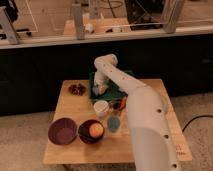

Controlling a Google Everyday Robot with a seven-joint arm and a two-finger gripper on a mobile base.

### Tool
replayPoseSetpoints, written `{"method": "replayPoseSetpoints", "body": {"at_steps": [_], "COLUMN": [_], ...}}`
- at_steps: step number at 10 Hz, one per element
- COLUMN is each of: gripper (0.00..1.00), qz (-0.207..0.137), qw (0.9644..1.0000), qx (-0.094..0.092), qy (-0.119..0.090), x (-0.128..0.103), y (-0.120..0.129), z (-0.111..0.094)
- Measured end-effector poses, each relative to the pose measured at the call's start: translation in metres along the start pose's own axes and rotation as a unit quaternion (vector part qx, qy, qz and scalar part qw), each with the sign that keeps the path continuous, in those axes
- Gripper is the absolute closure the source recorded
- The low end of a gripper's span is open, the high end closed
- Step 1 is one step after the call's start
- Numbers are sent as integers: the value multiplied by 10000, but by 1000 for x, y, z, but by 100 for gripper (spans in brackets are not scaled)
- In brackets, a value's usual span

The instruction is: Wipe tray with sponge

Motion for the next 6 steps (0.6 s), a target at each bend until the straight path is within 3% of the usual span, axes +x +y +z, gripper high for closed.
{"method": "replayPoseSetpoints", "body": {"at_steps": [3, 6], "gripper": [100, 100], "qz": [3, 224], "qw": [9999, 9994], "qx": [-162, -259], "qy": [2, 86], "x": [2, 25], "y": [29, 53], "z": [-2, -7]}}
